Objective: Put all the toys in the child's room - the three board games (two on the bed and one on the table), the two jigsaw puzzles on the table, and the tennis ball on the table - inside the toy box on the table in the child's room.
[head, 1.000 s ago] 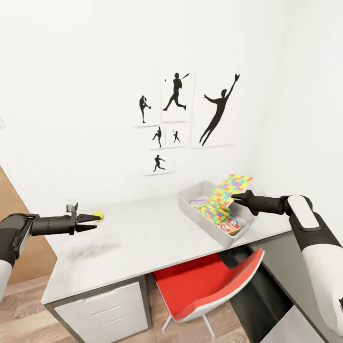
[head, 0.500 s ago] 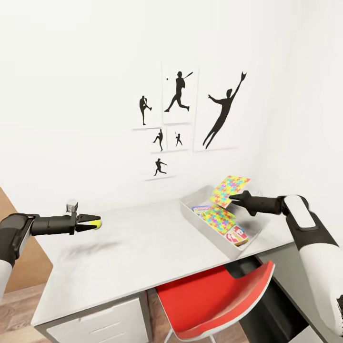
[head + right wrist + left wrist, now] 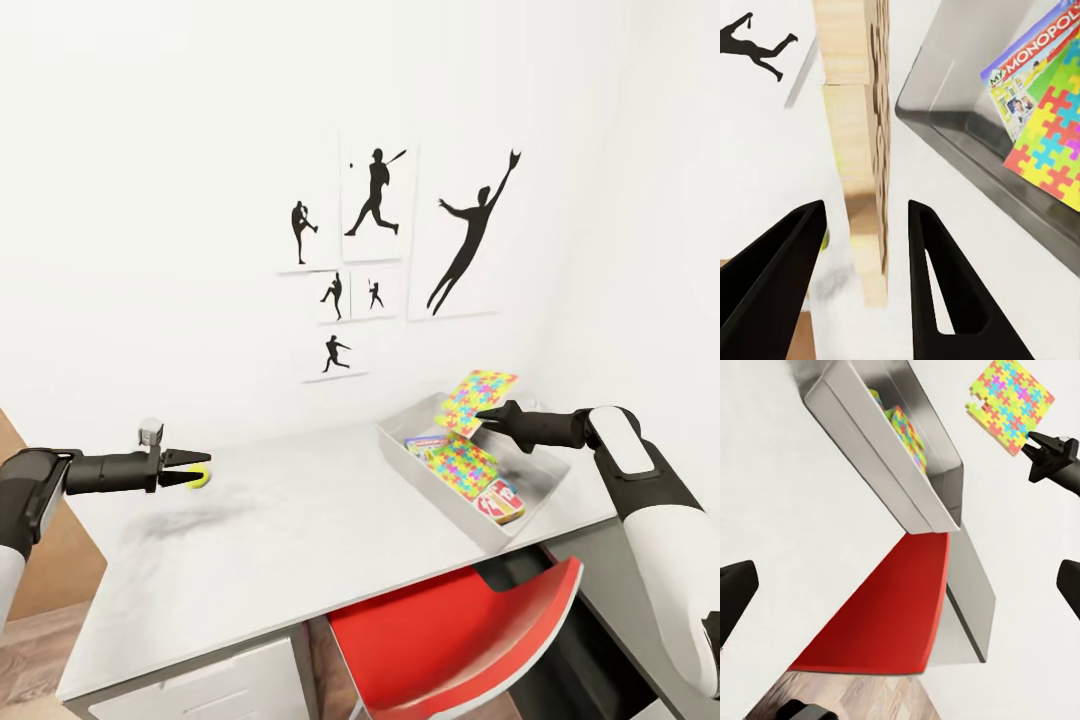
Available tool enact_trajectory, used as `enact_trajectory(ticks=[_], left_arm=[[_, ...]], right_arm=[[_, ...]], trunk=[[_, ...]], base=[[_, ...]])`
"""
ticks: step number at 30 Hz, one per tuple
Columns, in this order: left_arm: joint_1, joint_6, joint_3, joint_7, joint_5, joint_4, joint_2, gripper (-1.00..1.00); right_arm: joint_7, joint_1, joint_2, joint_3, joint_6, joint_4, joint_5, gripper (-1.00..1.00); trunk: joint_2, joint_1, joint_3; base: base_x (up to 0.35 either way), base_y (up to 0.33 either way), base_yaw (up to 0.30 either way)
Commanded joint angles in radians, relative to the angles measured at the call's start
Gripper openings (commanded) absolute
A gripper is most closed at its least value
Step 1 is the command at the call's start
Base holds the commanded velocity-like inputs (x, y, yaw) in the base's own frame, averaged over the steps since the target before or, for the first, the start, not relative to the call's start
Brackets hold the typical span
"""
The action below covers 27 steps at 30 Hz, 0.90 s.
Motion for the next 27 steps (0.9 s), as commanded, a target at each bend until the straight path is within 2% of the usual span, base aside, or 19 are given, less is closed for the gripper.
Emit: enact_trajectory(ticks=[1, 16, 23, 27], left_arm=[[-0.001, 0.01, 0.003, -0.009, -0.01, -0.002, 0.0, 1.0], [-0.001, 0.01, 0.006, -0.009, -0.009, -0.002, 0.0, 1.0], [-0.001, 0.01, 0.006, -0.009, -0.009, -0.002, 0.001, 1.0], [-0.001, 0.01, 0.006, -0.009, -0.009, -0.002, 0.001, 1.0]], right_arm=[[-0.009, -0.001, 0.0, -0.001, 0.003, 0.001, -0.011, -1.0], [-0.009, -0.001, -0.004, 0.0, 0.003, 0.01, -0.011, -1.0], [-0.009, -0.023, -0.015, 0.008, 0.003, 0.137, -0.01, -1.0], [-0.008, -0.028, -0.018, 0.042, 0.003, 0.176, -0.011, -1.0]], trunk=[[-0.002, 0.001, -0.002], [-0.002, 0.001, -0.002], [-0.002, 0.001, -0.002], [-0.002, 0.001, -0.002]], base=[[0.233, 0.0, 0.0], [0.099, 0.0, 0.0], [0.006, 0.0, 0.0], [0.0, 0.0, 0.0]])
